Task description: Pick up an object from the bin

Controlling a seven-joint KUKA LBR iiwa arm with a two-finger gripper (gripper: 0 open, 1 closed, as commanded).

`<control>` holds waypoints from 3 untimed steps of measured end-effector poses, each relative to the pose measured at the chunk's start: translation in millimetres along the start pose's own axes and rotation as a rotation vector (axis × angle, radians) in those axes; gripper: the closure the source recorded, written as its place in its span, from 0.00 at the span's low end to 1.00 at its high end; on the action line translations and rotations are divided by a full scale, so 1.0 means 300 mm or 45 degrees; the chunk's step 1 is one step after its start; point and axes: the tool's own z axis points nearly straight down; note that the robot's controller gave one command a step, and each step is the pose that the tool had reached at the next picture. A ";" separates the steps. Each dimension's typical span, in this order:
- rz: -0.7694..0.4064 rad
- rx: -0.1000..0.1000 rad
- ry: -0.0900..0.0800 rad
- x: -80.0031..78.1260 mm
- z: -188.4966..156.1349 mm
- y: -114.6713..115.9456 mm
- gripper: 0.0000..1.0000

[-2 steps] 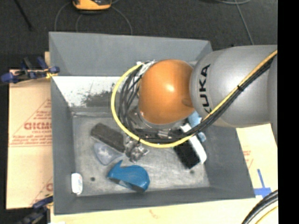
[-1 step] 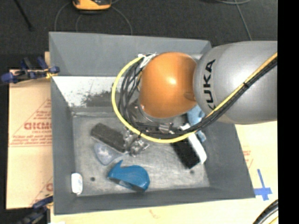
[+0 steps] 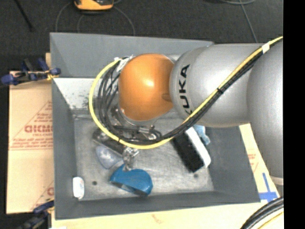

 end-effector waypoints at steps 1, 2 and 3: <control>0.002 0.001 0.000 0.001 -0.001 -0.003 0.00; 0.041 0.007 -0.030 0.045 0.313 -0.002 1.00; 0.044 0.007 -0.029 0.046 0.313 -0.002 1.00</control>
Offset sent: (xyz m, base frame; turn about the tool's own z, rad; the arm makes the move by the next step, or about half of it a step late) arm -0.0168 -0.0120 -0.1003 0.0325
